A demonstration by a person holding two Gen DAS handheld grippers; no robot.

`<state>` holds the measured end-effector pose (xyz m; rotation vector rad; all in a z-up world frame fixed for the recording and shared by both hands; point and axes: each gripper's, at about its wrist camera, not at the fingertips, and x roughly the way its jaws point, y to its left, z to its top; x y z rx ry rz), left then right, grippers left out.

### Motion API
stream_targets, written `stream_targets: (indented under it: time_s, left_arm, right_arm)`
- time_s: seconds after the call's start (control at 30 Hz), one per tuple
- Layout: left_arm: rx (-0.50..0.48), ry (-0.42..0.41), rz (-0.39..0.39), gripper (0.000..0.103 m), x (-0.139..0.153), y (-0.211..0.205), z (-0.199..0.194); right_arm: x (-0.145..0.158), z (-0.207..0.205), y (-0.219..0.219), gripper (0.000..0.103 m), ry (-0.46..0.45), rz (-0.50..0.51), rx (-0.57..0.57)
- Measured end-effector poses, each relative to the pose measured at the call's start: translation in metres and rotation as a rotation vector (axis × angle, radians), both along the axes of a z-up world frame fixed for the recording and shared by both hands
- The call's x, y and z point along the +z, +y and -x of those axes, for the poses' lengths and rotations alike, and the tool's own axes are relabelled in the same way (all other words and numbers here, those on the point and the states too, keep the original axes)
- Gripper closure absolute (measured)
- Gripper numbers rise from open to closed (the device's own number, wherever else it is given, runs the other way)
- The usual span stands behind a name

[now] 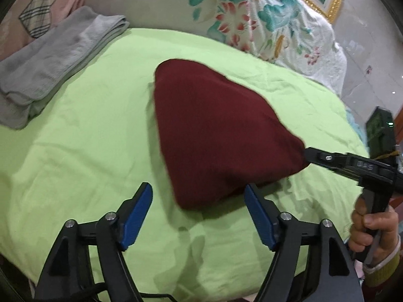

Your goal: Fold large clothes

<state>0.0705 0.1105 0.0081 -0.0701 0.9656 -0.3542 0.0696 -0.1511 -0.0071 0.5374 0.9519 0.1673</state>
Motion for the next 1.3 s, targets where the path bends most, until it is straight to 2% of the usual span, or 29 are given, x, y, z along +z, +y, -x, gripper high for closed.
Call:
stream_targets:
  time_s: [0.17, 0.3, 0.53, 0.77, 0.9, 1.03, 1.1, 1.2, 1.23, 1.3]
  left_arm:
    - [0.051, 0.025, -0.091, 0.025, -0.008, 0.006, 0.013]
    - [0.074, 0.02, -0.136, 0.025, -0.006, 0.009, 0.021]
    - [0.101, 0.009, -0.16, 0.024, -0.001, 0.015, 0.031]
    - [0.104, 0.011, -0.185, 0.023, 0.001, 0.017, 0.037]
    - [0.127, -0.003, -0.233, 0.022, 0.003, 0.017, 0.039]
    - [0.226, -0.045, -0.318, 0.02, 0.004, 0.02, 0.041]
    - [0.252, -0.056, -0.34, 0.02, 0.003, 0.021, 0.043]
    - [0.226, -0.066, -0.319, 0.02, 0.006, 0.021, 0.047]
    - [0.183, -0.06, -0.32, 0.021, 0.009, 0.018, 0.048]
    - [0.096, -0.096, -0.375, 0.021, 0.021, 0.007, 0.054]
  right_arm:
    - [0.001, 0.017, 0.005, 0.074, 0.001, 0.029, 0.013]
    - [-0.001, 0.027, 0.007, 0.068, 0.007, 0.036, 0.015]
    - [-0.007, 0.04, 0.013, 0.058, 0.023, 0.038, 0.028]
    - [-0.01, 0.047, 0.017, 0.054, 0.039, 0.042, 0.035]
    - [-0.005, 0.05, 0.018, 0.039, 0.033, 0.068, 0.04]
    - [-0.004, 0.056, 0.02, 0.027, 0.03, 0.122, 0.046]
    - [-0.006, 0.058, 0.021, 0.026, 0.037, 0.141, 0.054]
    - [-0.005, 0.058, 0.024, 0.026, 0.049, 0.175, 0.088]
    - [-0.001, 0.057, 0.024, 0.026, 0.041, 0.188, 0.097]
    - [0.012, 0.058, 0.023, 0.024, 0.011, 0.2, 0.109]
